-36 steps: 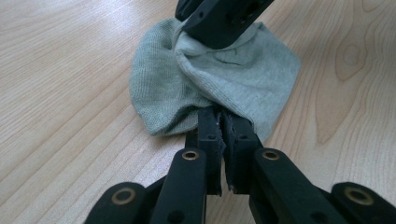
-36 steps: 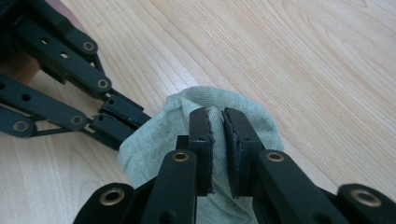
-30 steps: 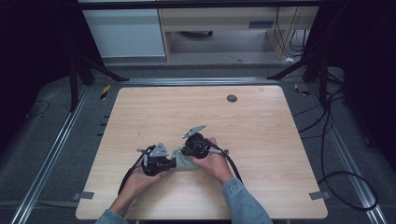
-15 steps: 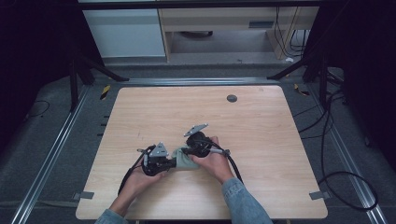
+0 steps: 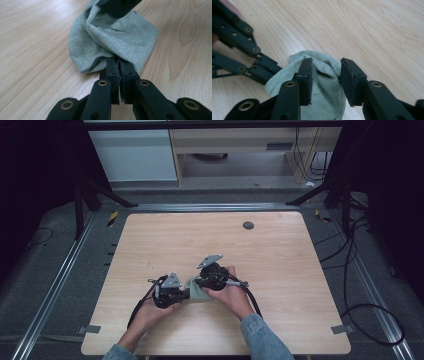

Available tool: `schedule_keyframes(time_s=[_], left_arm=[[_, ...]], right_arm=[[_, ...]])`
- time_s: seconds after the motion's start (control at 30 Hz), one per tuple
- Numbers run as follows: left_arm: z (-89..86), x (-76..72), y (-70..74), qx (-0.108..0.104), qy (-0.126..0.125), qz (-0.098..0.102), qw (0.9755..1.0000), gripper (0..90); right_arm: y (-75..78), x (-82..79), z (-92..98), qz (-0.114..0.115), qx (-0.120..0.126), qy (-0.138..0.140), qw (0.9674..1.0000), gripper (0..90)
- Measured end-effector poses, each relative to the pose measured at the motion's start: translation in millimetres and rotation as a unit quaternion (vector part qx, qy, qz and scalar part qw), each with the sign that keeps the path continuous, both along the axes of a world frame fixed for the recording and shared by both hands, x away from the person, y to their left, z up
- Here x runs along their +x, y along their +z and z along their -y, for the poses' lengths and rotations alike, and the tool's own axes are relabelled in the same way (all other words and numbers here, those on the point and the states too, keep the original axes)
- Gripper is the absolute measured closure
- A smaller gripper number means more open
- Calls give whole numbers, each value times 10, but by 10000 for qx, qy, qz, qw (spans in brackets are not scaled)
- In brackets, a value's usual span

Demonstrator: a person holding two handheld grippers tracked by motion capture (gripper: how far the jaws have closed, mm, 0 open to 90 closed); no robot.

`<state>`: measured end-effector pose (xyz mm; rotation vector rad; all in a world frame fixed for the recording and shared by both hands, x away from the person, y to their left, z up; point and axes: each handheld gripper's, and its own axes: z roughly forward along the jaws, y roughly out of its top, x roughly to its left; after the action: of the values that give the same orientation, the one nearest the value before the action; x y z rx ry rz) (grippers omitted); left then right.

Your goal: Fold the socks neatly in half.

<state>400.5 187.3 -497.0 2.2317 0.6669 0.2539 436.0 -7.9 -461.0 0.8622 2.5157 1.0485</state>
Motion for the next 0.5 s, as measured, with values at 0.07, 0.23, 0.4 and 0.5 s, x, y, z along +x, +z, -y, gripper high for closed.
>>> schedule_keyframes(time_s=[0.07, 0.23, 0.4, 0.5], left_arm=[[0, 3, -2, -21, 4, -27, 10000, 866], [29, 1, -7, -52, -63, -59, 9999, 871], [140, -16, -9, -61, -206, -80, 9997, 877], [231, -28, -7, -37, -276, -67, 9996, 878]], right_arm=[[-35, 26, -3, -10, -31, -55, 10000, 737], [-106, 108, -2, -254, 60, -156, 9995, 890], [-79, 90, 70, -307, -122, -260, 9991, 892], [-69, 69, 154, -335, -182, -309, 9988, 892]])
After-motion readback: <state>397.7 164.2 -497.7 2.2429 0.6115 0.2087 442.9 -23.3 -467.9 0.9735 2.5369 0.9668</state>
